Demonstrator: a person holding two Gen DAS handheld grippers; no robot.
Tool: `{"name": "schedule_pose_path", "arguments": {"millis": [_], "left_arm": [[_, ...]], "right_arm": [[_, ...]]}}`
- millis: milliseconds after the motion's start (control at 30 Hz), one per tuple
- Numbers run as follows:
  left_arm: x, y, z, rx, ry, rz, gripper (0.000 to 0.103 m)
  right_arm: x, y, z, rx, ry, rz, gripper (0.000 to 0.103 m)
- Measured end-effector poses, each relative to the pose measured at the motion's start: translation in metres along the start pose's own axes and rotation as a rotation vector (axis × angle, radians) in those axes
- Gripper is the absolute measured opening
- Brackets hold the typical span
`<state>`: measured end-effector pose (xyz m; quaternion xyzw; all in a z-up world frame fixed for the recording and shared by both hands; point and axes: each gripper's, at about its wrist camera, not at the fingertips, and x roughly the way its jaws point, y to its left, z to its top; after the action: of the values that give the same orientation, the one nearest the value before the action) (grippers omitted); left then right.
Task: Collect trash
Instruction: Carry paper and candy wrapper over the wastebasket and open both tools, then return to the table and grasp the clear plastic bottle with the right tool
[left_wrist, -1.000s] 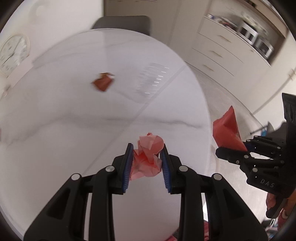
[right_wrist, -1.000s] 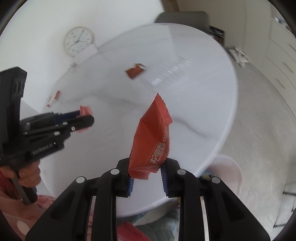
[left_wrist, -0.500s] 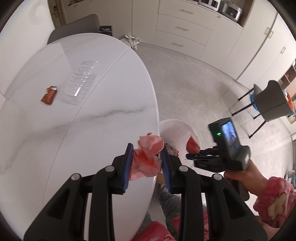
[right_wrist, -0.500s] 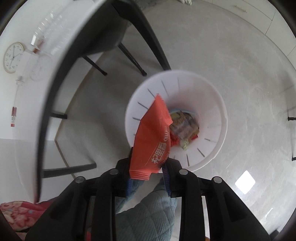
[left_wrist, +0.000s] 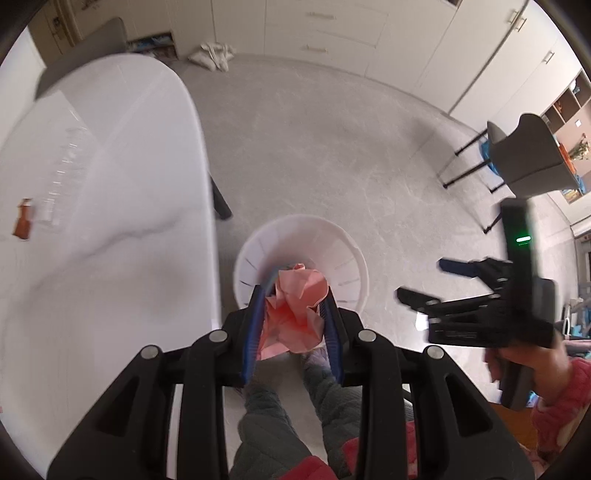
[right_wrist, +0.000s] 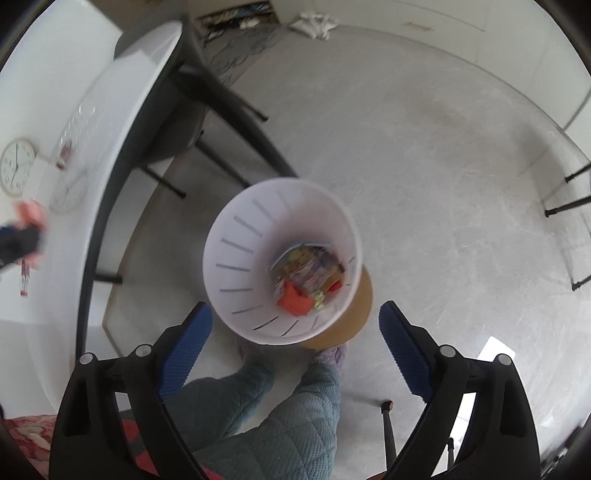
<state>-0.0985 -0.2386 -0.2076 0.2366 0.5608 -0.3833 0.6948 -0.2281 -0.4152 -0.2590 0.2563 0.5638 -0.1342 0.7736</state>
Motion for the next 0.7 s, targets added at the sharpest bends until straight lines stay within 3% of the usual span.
{"name": "schedule_pose_path", "arguments": {"millis": [133, 167, 267, 367, 433, 500, 700], "left_arm": [[0.049, -0.020, 0.005, 0.018, 0.099, -0.040, 0.032], [0.059, -0.024, 0.005, 0.021, 0.120, -0.047, 0.038], [0.085, -0.034, 0.003, 0.018, 0.167, -0.045, 0.068], [0.095, -0.045, 0.000, 0.033, 0.172, -0.012, 0.081], [0.092, -0.048, -0.001, 0.038, 0.167, -0.003, 0.082], [0.087, -0.047, 0.001, 0.033, 0.164, 0.002, 0.090], [0.065, -0.041, 0.009, 0.009, 0.112, -0.001, 0.090]], "right_arm": [[-0.028, -0.023, -0.001, 0.066, -0.039, -0.005, 0.093], [-0.033, -0.028, -0.001, 0.079, -0.046, -0.006, 0.093], [-0.040, -0.040, -0.003, 0.111, -0.055, -0.010, 0.093], [-0.044, -0.047, -0.003, 0.125, -0.054, -0.012, 0.093], [-0.046, -0.051, -0.002, 0.132, -0.051, -0.010, 0.093], [-0.044, -0.052, -0.001, 0.138, -0.047, -0.012, 0.095], [-0.044, -0.043, 0.003, 0.138, -0.055, -0.005, 0.095]]}}
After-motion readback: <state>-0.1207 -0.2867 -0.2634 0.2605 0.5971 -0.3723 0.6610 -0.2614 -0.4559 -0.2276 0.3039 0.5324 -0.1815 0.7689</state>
